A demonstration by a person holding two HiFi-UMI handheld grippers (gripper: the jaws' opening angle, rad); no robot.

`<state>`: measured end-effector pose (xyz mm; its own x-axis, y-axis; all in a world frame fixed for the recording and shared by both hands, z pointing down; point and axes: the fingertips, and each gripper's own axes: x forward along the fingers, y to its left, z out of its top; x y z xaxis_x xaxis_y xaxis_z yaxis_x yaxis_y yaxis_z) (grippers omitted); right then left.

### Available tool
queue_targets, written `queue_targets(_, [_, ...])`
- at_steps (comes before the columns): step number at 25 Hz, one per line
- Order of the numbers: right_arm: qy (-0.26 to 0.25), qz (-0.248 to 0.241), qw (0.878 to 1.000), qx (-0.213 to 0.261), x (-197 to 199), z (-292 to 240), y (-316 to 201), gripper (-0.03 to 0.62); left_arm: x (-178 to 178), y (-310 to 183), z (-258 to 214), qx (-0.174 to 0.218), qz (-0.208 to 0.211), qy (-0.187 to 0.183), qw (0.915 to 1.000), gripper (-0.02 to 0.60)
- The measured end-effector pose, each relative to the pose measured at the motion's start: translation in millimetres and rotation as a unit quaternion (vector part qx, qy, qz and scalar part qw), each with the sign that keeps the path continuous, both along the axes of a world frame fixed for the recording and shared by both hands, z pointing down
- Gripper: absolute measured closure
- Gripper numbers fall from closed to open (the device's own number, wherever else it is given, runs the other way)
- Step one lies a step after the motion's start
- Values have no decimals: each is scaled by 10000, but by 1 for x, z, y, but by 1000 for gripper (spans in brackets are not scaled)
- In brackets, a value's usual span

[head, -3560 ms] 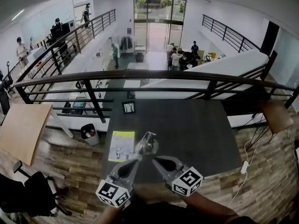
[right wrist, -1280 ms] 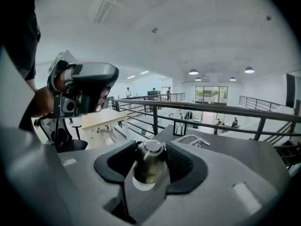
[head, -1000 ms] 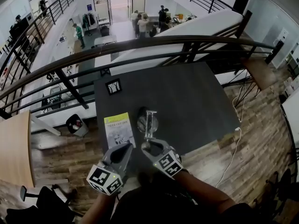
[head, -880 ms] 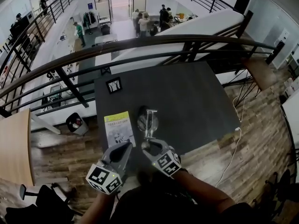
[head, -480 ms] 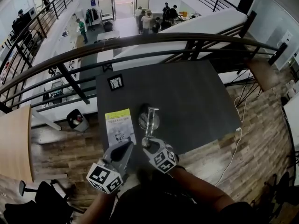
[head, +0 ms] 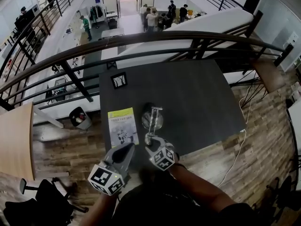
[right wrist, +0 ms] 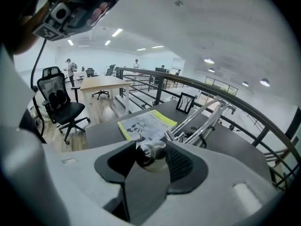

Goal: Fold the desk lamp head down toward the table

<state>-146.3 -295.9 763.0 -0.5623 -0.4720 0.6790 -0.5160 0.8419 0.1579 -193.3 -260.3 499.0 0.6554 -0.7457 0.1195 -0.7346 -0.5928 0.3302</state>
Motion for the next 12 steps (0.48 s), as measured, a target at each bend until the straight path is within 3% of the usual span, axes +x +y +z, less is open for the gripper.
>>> queue_targets(12, [180, -30, 9994, 279, 0, 24, -14, 392, 2, 2, 9, -109, 0, -78, 9999, 580])
